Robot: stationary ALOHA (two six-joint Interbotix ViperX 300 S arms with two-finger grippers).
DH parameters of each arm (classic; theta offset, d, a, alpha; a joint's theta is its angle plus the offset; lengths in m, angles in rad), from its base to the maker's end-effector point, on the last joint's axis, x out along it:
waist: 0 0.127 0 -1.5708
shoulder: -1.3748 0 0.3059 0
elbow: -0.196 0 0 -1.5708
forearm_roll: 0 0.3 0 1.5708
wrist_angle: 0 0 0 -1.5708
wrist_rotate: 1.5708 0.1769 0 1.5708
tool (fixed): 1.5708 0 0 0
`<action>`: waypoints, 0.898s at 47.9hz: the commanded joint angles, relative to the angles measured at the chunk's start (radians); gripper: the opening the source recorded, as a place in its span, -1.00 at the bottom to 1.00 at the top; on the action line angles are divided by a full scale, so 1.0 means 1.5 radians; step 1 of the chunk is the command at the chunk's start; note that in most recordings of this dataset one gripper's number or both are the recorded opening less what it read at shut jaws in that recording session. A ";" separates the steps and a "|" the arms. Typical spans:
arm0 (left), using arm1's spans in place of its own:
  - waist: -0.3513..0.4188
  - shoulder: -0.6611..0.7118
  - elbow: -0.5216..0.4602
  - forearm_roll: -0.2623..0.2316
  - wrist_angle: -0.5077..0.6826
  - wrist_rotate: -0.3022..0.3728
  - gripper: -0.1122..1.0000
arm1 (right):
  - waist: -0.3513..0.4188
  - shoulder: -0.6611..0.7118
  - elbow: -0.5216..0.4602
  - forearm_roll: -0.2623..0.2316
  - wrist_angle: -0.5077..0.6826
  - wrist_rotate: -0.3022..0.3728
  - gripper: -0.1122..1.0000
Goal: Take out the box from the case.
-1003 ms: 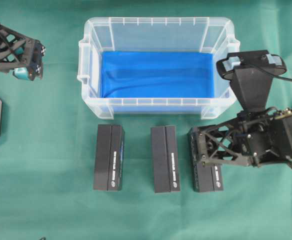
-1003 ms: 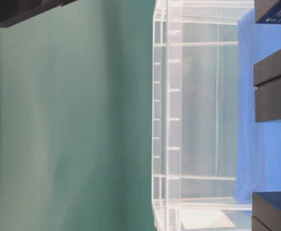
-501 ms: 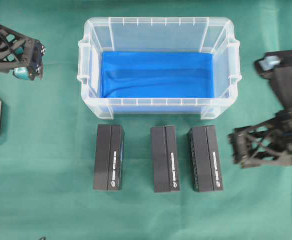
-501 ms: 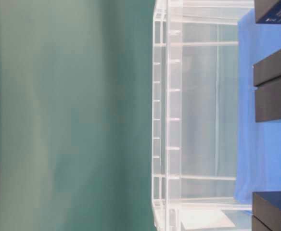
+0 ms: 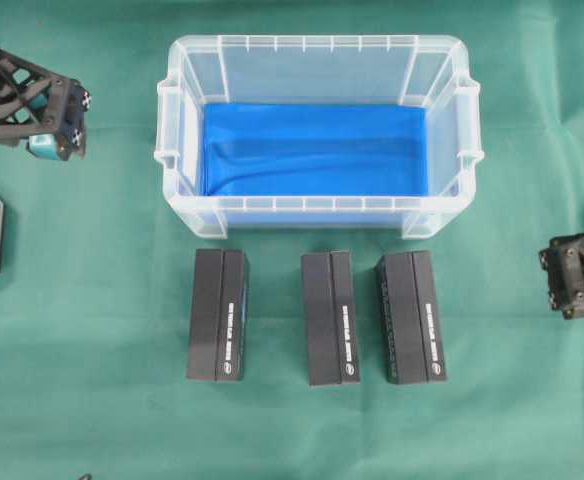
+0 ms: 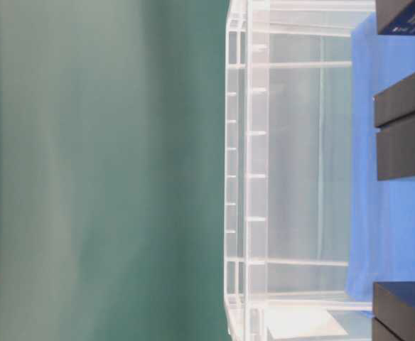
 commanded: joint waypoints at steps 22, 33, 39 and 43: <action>0.002 -0.007 -0.009 0.003 -0.001 -0.002 0.94 | -0.118 -0.007 0.005 -0.015 -0.002 -0.101 0.82; 0.001 -0.006 -0.009 0.003 -0.002 -0.002 0.94 | -0.228 -0.009 0.013 -0.015 -0.008 -0.220 0.82; 0.002 -0.007 -0.009 0.003 -0.001 -0.002 0.94 | -0.289 -0.012 0.020 -0.015 -0.032 -0.275 0.82; 0.002 -0.006 -0.009 0.003 -0.001 -0.002 0.94 | -0.322 -0.015 0.024 -0.015 -0.055 -0.301 0.82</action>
